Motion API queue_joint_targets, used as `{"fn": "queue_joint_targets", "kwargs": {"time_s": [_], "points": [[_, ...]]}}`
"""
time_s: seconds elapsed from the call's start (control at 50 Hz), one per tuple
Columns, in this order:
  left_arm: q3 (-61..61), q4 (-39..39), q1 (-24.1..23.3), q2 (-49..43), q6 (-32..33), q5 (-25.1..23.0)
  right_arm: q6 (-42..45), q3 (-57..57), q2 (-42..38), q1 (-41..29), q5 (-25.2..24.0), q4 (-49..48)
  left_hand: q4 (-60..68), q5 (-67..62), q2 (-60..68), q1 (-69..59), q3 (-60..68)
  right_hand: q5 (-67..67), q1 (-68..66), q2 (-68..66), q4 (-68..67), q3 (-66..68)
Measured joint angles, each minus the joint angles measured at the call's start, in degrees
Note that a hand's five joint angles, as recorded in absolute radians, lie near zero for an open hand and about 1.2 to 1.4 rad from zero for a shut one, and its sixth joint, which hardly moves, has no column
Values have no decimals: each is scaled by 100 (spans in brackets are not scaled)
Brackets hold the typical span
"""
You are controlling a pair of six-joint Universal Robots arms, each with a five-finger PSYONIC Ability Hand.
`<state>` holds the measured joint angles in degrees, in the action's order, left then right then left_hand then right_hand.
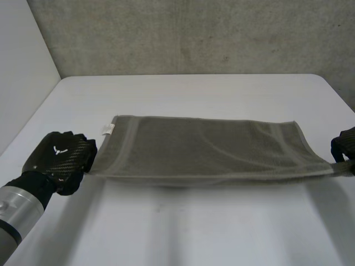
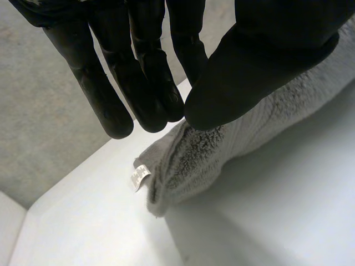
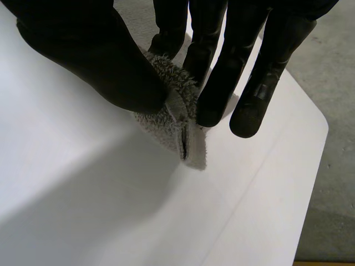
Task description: Fold the towel.
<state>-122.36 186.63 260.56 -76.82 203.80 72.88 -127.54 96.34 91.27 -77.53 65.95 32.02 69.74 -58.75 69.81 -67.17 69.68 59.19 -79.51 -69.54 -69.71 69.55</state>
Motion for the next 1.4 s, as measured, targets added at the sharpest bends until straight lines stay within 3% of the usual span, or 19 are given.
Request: {"fn": "queue_joint_targets", "kwargs": {"time_s": [0.08,0.18,0.42,0.66,0.84,1.0,1.08,1.12,1.2,1.4], "points": [[244,-58,29,-401,18,-220,312,-116,-106,3,2,207,0,-5,0,0,0,0,0,0,0,0],[733,120,33,-1333,28,-300,272,-414,-861,-54,2,45,0,-5,0,0,0,1,-7,0,0,0],[3117,319,-269,-3807,0,-273,-926,-2145,-3032,-633,105,-353,0,-5,1,0,0,8,-17,0,0,0],[6148,346,-637,-5968,-59,-226,-2387,-3877,-4399,-1141,449,-1876,0,-31,1,0,1,11,-26,-1,-1,0],[8096,323,-703,-7303,-131,40,-2618,-4308,-4862,-1344,963,-3248,1,-32,2,0,2,11,-28,-1,-1,0],[8725,131,-723,-7744,-203,218,-2588,-4399,-5128,-1462,1026,-3402,-3,-31,-11,0,-11,11,-28,-1,-1,0],[8600,-175,-798,-7643,-251,217,-2562,-4319,-5156,-1525,1002,-3367,-1727,1614,-1823,1558,-1805,11,-28,-1,-1,0],[8379,-501,-847,-7440,-292,208,-2551,-4219,-5113,-1555,977,-3349,-2685,2568,-2688,2457,-2667,11,-28,-1,-2,0],[7873,-1112,-893,-6983,-348,197,-2540,-4024,-4967,-1581,937,-3342,-3284,3169,-3287,3022,-3270,11,-28,-1,-2,0],[6685,-1868,-955,-6057,-520,232,-2512,-3586,-4590,-1600,875,-3354,-3365,3260,-3372,3092,-3359,11,-28,-1,-1,0]]}}
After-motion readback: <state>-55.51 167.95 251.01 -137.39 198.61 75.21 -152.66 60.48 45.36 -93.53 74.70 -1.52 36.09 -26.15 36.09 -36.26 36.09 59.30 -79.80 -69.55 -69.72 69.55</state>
